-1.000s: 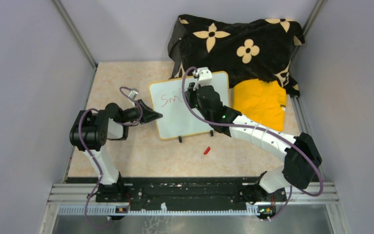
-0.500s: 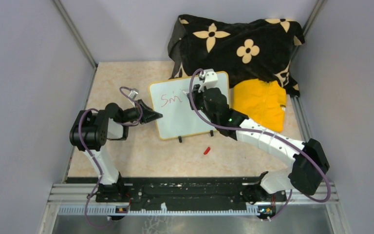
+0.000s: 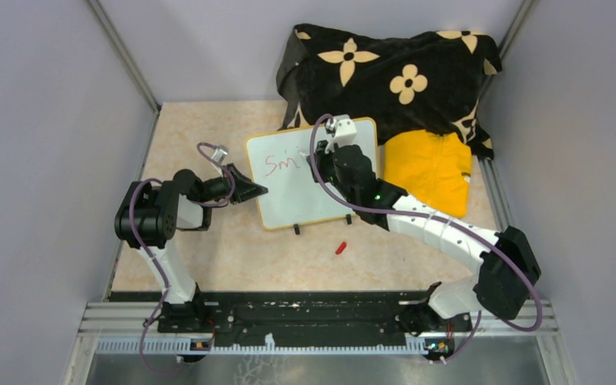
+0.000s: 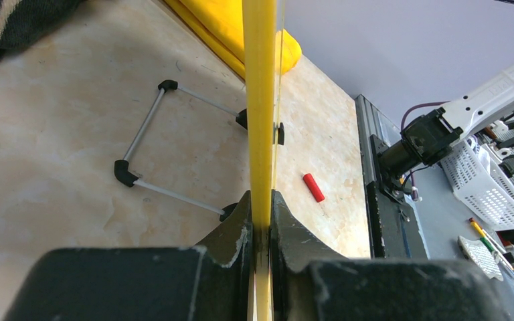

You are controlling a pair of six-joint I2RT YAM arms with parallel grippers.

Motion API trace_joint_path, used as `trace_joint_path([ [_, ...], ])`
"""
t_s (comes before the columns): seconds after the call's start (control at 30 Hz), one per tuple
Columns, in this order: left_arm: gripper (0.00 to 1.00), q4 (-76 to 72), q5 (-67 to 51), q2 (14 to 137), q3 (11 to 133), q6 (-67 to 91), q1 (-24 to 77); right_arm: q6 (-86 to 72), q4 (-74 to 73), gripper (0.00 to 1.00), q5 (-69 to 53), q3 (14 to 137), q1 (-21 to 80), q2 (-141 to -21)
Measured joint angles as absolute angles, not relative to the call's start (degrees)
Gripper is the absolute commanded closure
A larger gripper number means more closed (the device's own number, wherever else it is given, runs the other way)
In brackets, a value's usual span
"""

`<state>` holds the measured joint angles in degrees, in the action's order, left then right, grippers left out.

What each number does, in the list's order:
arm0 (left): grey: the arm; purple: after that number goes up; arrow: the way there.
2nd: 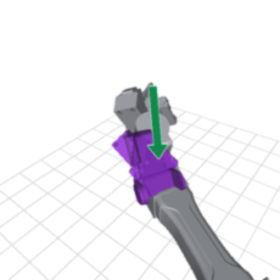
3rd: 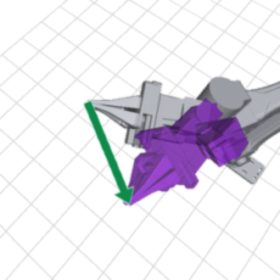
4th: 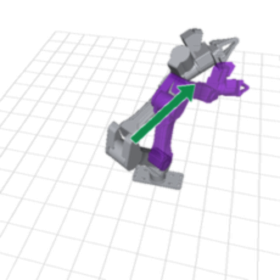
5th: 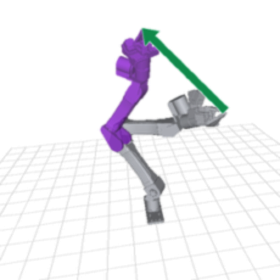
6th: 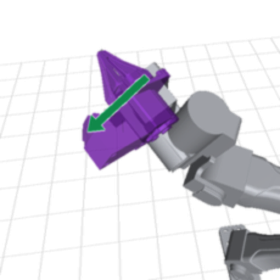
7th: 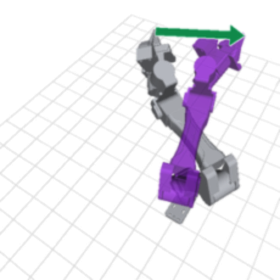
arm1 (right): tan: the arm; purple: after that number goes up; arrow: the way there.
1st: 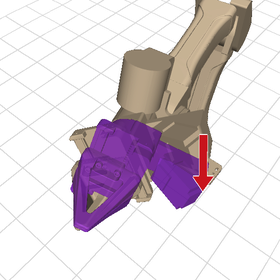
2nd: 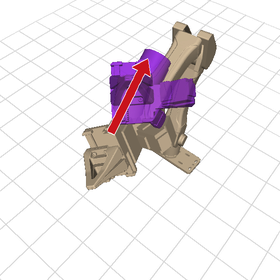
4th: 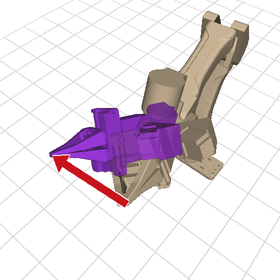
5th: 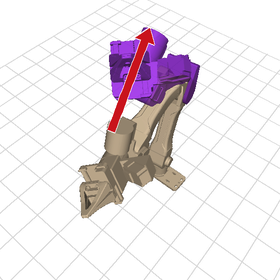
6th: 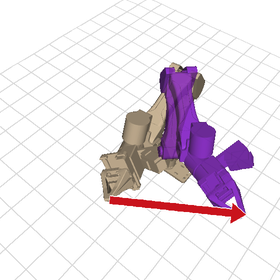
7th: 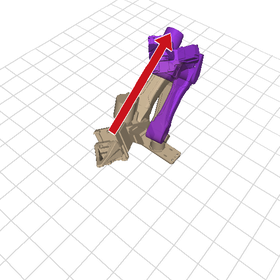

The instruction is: Write a sentence on the whiteboard

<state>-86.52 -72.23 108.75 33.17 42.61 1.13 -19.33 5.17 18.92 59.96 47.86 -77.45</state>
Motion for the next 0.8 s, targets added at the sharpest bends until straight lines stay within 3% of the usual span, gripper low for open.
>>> trace_joint_path([
  [0.8, 1.00, -86.4, -72.2, 108.7, 33.2, 42.6, 1.1, -19.7, 5.4, 1.00, 19.4, 59.3, 47.9, -79.8],
])
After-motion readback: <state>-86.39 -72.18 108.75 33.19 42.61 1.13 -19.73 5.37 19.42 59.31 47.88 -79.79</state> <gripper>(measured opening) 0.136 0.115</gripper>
